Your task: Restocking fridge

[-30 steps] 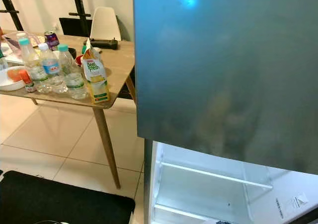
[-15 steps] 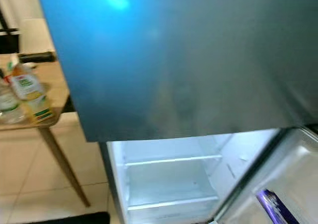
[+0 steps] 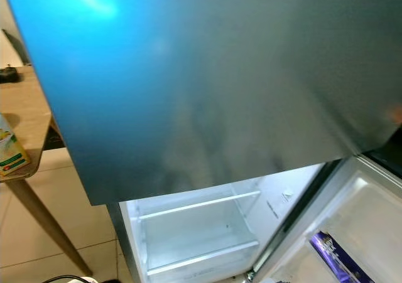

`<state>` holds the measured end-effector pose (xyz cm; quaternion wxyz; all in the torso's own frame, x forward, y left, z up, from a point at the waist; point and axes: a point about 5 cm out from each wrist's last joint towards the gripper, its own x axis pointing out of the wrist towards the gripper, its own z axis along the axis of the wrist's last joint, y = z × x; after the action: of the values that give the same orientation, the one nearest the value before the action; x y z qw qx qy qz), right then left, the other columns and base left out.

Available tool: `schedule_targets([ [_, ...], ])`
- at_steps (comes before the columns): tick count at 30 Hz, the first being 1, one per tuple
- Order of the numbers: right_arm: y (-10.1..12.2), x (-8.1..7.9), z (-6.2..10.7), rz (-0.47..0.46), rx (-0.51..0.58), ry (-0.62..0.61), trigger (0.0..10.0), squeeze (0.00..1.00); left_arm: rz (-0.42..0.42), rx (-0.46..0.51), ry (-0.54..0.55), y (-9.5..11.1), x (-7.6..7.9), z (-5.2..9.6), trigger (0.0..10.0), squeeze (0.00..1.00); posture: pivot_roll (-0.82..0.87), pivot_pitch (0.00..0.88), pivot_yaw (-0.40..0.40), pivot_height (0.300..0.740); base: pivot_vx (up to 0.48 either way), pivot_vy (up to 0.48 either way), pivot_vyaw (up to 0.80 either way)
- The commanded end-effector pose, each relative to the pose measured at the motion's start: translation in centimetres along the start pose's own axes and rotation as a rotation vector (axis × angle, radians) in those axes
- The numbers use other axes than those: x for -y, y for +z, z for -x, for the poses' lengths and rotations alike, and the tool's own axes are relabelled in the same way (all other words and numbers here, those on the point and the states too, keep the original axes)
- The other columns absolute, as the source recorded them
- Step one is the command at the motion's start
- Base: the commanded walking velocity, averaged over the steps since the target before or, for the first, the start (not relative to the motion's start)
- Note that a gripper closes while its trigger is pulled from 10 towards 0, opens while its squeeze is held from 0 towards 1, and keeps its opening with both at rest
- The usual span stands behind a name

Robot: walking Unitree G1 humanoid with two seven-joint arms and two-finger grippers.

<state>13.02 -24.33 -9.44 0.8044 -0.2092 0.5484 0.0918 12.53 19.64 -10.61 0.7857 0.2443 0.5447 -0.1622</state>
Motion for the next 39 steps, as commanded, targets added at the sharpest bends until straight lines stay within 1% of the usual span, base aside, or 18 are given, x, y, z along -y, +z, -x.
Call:
schedule_targets([
  [1, 0.0, 0.2, 0.0, -0.012, 0.003, -0.006, 10.0, 0.0, 0.002, -0.032, -0.017, -0.9, 0.5, 0.1, 10.0, 0.0, -0.08, 0.0, -0.017, 0.74, 0.0, -0.428, 0.0],
  [14, 0.1, 0.2, 0.0, -0.014, 0.007, -0.004, 10.0, 0.0, 0.01, -0.029, -0.025, -0.9, 0.8, 0.1, 10.0, 0.0, -0.08, 0.0, -0.021, 0.74, 0.0, -0.42, 0.0],
  [17, 0.1, 0.2, 0.0, -0.015, 0.007, -0.002, 10.0, 0.0, 0.028, -0.028, -0.016, -0.9, 0.7, 0.1, 10.0, 0.0, -0.07, 0.0, -0.021, 0.74, 0.0, 0.0, 0.0],
  [24, 0.2, 0.0, 0.0, -0.021, 0.013, 0.016, 10.0, 0.0, 0.021, -0.03, -0.023, -0.9, 0.8, 0.1, 10.0, 0.0, -0.07, 0.0, -0.021, 0.74, 0.0, 0.0, 0.0],
  [29, 0.5, -0.1, 0.0, -0.022, 0.04, 0.036, 10.0, 0.0, 0.011, -0.027, -0.023, -0.8, 0.9, 0.0, 10.0, 0.0, -0.07, 0.0, -0.021, 0.74, 0.0, 0.0, 0.0],
  [32, 1.2, -0.4, 0.0, -0.032, 0.073, 0.091, 10.0, 0.0, -0.011, -0.02, -0.022, -0.7, 0.8, 0.0, 10.0, 0.0, -0.08, 0.0, -0.02, 0.74, 0.0, 0.0, 0.0],
  [33, 1.2, -0.4, 0.0, -0.032, 0.073, 0.091, 10.0, 0.0, -0.011, -0.02, -0.022, -0.7, 0.8, 0.0, 10.0, 0.0, -0.08, 0.0, -0.02, 0.74, 0.0, 0.0, 0.0],
  [34, 1.6, -0.7, 0.0, -0.016, 0.096, 0.137, 10.0, 0.0, -0.031, -0.015, -0.019, -0.6, 0.7, 0.0, 10.0, 0.0, -0.08, 0.0, -0.02, 0.74, 0.0, 0.0, 0.0],
  [35, 1.6, -0.7, 0.0, -0.016, 0.096, 0.137, 10.0, 0.0, -0.031, -0.015, -0.019, -0.6, 0.7, 0.0, 10.0, 0.0, -0.08, 0.0, -0.02, 0.74, 0.0, 0.0, 0.0],
  [36, 2.1, -1.0, 0.0, 0.002, 0.119, 0.179, 10.0, 0.0, -0.051, -0.008, -0.012, -0.3, 0.5, 0.0, 10.0, 0.0, -0.08, 0.0, -0.022, 0.74, 0.0, 0.0, 0.0],
  [38, 2.3, -1.1, 0.0, 0.004, 0.131, 0.196, 10.0, 0.0, -0.06, -0.004, -0.007, -0.2, 0.4, 0.0, 10.0, 0.0, -0.08, 0.0, -0.022, 0.74, 0.0, 0.0, 0.0],
  [39, 2.9, -1.3, 0.0, 0.008, 0.161, 0.231, 10.0, 0.0, -0.089, 0.003, 0.005, 0.1, 0.2, 0.0, 10.0, 0.0, -0.08, 0.0, -0.022, 0.74, 0.0, 0.0, 0.0],
])
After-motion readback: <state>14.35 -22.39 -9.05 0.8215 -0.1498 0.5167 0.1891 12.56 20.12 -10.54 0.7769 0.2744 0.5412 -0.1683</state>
